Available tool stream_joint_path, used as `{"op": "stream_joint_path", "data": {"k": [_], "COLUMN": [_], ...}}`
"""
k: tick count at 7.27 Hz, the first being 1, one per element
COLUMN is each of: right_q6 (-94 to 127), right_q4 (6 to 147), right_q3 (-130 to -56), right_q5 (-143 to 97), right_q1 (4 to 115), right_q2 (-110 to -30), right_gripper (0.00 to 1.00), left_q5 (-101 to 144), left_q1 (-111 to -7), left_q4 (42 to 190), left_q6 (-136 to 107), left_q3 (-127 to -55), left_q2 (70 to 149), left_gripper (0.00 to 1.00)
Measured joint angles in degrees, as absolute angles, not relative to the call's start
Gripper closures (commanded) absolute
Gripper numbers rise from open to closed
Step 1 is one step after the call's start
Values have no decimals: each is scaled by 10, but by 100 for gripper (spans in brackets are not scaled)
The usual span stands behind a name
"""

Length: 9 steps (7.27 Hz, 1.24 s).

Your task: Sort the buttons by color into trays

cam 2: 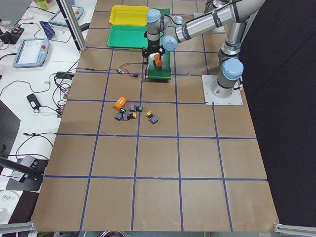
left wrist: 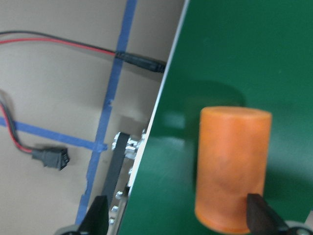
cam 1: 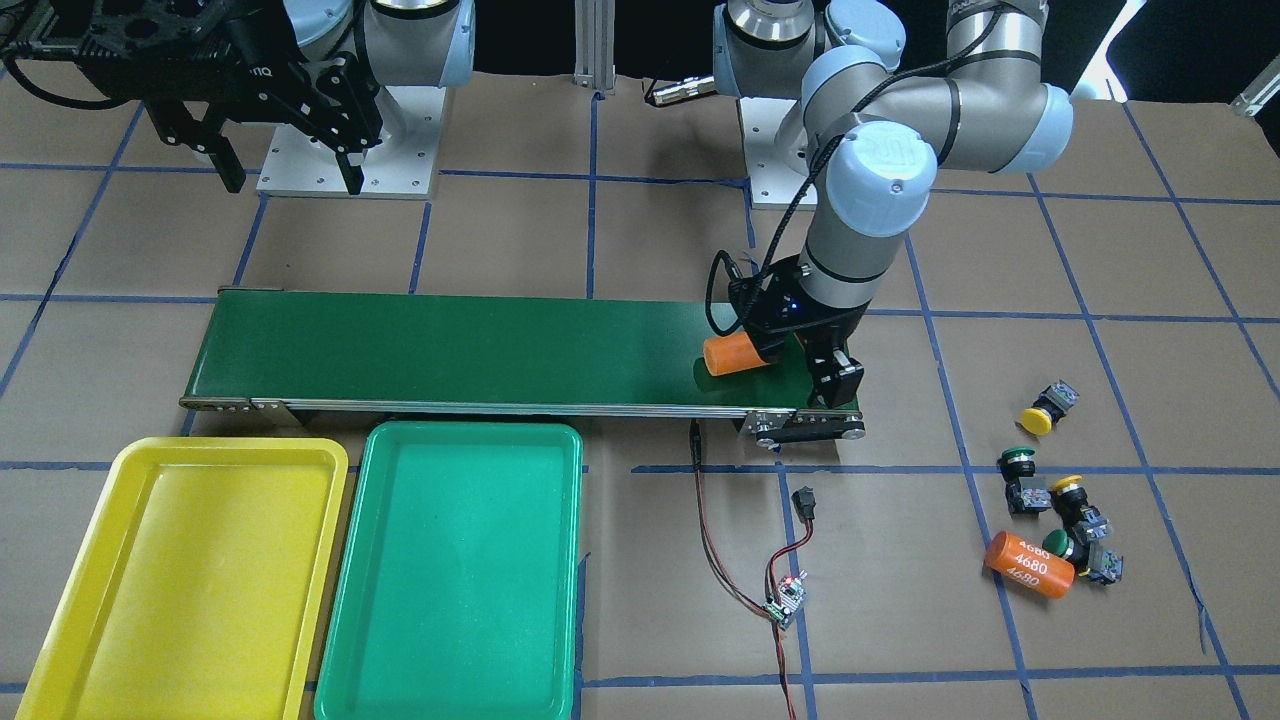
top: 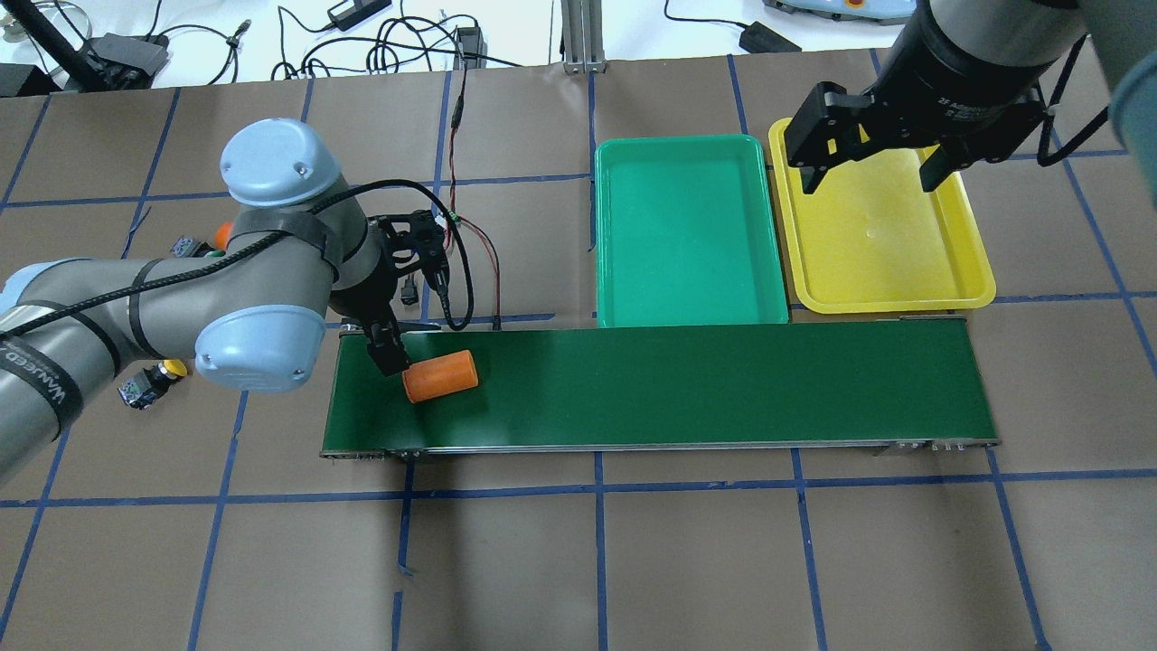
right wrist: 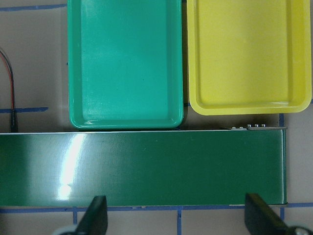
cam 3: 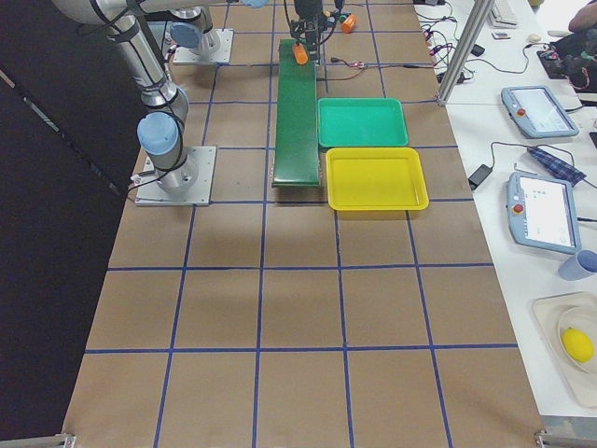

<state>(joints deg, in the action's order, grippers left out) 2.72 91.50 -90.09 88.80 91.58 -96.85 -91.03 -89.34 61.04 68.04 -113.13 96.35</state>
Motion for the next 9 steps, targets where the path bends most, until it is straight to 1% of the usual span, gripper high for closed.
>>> {"op": "stream_joint_path", "data": {"k": [2, 4, 7, 9], "right_q6": [27, 26, 27, 26], "right_q4": [914, 914, 914, 914], "right_q3": [-901, -901, -900, -900], "right_q5": [888, 888, 887, 887], "right_q1": [916, 916, 916, 916], "right_q2": [-969, -970, -971, -970], "right_gripper": [0, 0, 0, 0], "left_q5": [-875, -870, -883, -889], "left_q1": [-797, -733, -702, -701], "left_q4": [690, 723, 701, 646], "left_q6": [690, 718, 785, 865], "left_q3": [-1070, -989, -888, -859], "left_q2": [973, 1029, 1152, 1209], "left_gripper": [0, 0, 0, 0]}}
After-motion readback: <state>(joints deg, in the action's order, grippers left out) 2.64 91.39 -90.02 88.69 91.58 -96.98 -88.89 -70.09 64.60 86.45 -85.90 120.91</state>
